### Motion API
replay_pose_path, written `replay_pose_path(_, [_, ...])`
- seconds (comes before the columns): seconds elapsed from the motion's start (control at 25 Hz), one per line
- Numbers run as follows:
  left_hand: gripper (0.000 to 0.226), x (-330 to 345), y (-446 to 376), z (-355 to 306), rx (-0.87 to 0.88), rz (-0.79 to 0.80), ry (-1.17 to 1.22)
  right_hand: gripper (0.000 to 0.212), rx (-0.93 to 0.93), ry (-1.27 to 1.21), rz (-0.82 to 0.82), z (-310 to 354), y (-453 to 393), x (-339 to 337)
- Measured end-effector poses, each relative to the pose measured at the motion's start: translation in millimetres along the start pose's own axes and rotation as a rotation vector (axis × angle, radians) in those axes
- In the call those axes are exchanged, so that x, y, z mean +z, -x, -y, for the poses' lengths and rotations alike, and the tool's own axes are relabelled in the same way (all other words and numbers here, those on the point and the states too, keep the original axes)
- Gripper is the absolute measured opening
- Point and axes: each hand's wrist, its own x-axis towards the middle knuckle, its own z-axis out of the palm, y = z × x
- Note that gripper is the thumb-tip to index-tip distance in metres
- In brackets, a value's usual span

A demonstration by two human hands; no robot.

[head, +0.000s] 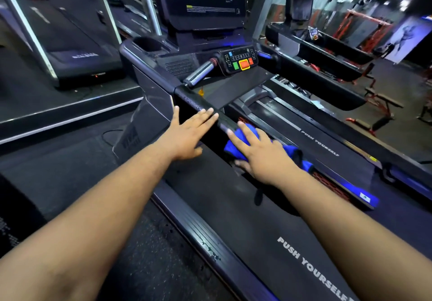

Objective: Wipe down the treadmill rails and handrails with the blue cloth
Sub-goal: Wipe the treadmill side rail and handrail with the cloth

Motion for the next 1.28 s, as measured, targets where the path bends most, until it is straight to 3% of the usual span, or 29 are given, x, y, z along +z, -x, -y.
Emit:
replay_pose_path(0.12, [0.109, 8, 3, 24, -0.054, 0.0, -0.023, 0.085, 0.063, 0.023, -0.048, -6, 18, 11])
replay_pose_path(0.32, [0.106, 0, -19, 46, -0.162, -0.001, -0.008, 0.083, 0.089, -0.103, -0.02, 36, -98, -6])
replay_pose_path(0.48, [0.1, -11, -27, 71, -0.167, 0.051, -0.044, 0.097, 0.076, -0.158, 0.077, 21, -67, -5])
replay_pose_path(0.56, [0.1, -8, -28, 89, -0.096, 0.032, -0.071, 0.095, 0.155, -0.103, 0.05, 20, -51, -1])
replay_pose_path(0.68, [0.1, -9, -45, 120, 0.067, 0.015, -0.099, 0.088, 0.201, -0.037, -0.059, 47, -100, -1])
replay_pose_path(0.8, [0.097, -19, -74, 151, 0.206, 0.03, -0.125, 0.085, 0.16, -0.098, -0.027, 67, -164, -8])
replay_pose_path(0.96, [0.098, -25, -112, 188, 0.481, 0.046, -0.228, 0.084, 0.209, -0.15, -0.014, 64, -170, -15])
replay_pose_path(1.16, [0.098, -27, -144, 211, 0.75, 0.02, -0.265, 0.081, 0.553, -0.18, 0.002, 81, -155, -23])
replay_pose_path(1.28, [0.103, -28, -162, 217, 0.81, 0.025, -0.246, 0.085, 0.737, -0.134, -0.001, 97, -164, -20])
